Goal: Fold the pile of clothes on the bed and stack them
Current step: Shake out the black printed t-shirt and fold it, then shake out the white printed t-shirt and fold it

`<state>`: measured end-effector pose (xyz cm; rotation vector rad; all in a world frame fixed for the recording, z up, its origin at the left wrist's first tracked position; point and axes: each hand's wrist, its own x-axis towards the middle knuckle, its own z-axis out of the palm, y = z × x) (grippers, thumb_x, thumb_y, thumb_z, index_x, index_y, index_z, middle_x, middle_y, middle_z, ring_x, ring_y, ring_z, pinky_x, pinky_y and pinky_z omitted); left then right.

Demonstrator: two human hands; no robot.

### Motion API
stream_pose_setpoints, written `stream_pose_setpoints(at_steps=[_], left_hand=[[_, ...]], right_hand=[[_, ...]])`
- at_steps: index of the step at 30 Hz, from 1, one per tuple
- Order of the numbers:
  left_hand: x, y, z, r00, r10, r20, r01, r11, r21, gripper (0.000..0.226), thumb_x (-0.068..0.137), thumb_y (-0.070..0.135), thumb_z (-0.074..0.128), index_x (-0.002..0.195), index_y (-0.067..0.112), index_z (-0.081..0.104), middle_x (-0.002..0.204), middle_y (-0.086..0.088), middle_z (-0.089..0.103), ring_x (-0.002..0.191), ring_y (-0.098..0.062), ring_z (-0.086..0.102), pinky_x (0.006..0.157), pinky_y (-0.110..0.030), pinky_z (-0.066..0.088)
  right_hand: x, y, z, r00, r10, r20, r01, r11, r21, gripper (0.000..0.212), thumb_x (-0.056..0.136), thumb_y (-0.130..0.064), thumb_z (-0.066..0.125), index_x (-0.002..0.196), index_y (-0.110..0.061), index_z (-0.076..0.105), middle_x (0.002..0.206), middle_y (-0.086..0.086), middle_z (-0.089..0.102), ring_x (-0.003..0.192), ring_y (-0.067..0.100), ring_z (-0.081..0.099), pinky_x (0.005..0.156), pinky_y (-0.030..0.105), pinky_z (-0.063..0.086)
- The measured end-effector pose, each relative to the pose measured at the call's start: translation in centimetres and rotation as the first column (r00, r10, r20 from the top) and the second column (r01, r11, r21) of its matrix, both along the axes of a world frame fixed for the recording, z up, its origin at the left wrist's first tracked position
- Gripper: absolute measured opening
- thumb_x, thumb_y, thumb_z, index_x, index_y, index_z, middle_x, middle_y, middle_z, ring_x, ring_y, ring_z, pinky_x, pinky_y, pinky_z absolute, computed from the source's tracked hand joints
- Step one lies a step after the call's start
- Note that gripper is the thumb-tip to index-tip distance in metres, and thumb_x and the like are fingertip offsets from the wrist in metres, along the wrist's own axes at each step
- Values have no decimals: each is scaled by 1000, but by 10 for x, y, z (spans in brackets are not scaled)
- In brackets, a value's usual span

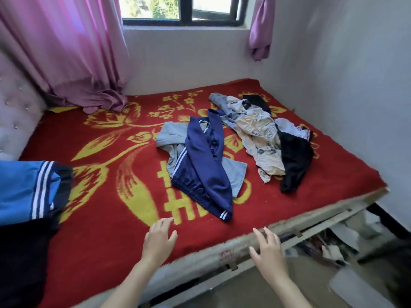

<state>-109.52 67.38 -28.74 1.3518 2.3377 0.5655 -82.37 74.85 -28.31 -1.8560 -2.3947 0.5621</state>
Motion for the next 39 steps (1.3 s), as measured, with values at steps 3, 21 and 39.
stream_pose_setpoints(at_steps=[3, 21, 39], left_hand=[[18, 22, 4, 999, -53, 5, 53, 998, 26, 44, 94, 23, 49, 137, 16, 43, 137, 2, 46, 129, -15, 38, 105, -30, 31], [8, 206, 10, 994, -46, 102, 32, 990, 135, 43, 91, 17, 56, 132, 9, 50, 131, -8, 52, 121, -27, 45, 99, -36, 36], [76, 344, -32, 999, 41, -2, -41, 983, -181, 46, 93, 23, 53, 137, 14, 45, 134, 0, 50, 124, -20, 43, 99, -30, 35]], right_hand=[[26, 3, 2, 997, -71, 18, 71, 997, -23, 57, 97, -38, 41, 148, -29, 18, 155, 4, 16, 143, 19, 11, 113, 30, 19], [29, 172, 28, 989, -73, 125, 73, 997, 5, 55, 97, -35, 42, 148, -27, 22, 155, 4, 16, 143, 19, 11, 112, 32, 23], [81, 374, -65, 979, 137, 149, -90, 954, -286, 56, 97, -33, 41, 148, -27, 19, 155, 4, 14, 143, 19, 12, 112, 32, 23]])
